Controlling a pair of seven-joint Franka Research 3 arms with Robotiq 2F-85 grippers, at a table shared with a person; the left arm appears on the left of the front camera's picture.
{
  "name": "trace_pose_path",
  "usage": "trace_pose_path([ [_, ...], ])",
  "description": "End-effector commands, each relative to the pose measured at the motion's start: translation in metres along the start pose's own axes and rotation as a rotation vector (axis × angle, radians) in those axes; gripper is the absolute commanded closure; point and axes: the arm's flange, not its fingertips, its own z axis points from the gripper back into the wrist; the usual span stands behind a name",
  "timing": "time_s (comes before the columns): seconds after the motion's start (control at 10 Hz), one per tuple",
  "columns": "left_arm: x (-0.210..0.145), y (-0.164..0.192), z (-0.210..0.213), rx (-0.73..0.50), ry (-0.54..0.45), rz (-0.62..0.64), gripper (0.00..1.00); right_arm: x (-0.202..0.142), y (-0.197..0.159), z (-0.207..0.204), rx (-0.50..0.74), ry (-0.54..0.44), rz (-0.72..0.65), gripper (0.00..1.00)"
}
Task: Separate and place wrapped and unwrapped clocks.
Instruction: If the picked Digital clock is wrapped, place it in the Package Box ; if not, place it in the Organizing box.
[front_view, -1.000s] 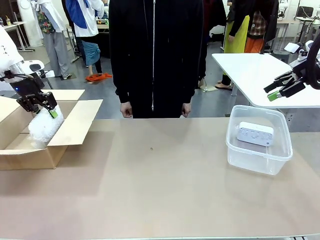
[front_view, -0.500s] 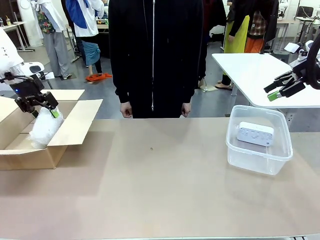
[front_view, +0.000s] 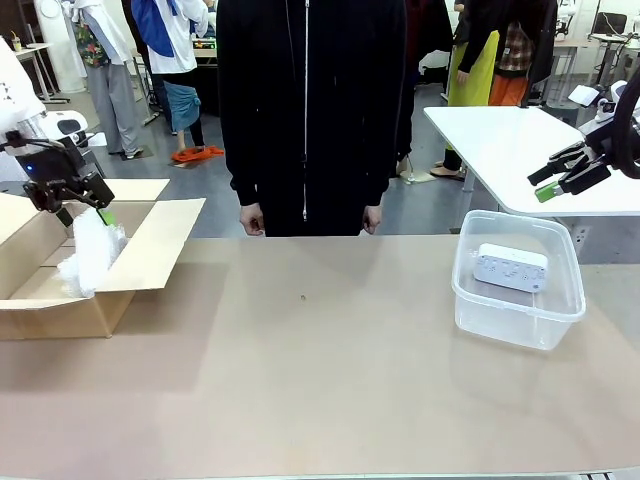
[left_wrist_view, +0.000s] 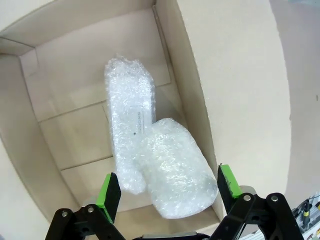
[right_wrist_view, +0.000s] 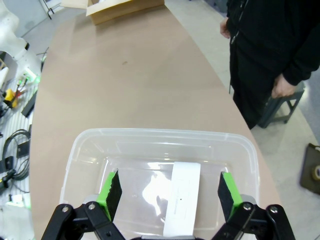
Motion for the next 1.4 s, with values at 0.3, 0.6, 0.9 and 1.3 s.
trace_pose_path([
  [0.3, -0.032, -0.049, 0.029, 0.188, -0.018, -0.081, 0.0, 0.0, 0.001, 0.0, 0.001, -0.001, 0.0, 0.0],
  [0.6, -0.052, -0.069, 0.051, 0.217, -0.131, -0.092, 0.0, 0.0, 0.001, 0.0, 0.001, -0.001, 0.0, 0.0],
  [0.9, -0.059, -0.08, 0.062, 0.238, -0.182, -0.071, 0.0, 0.0, 0.001, 0.0, 0.001, -0.001, 0.0, 0.0],
  [1.3, -0.057, -0.079, 0.07, 0.203, -0.186, -0.08, 0.0, 0.0, 0.001, 0.0, 0.001, -0.001, 0.0, 0.0],
])
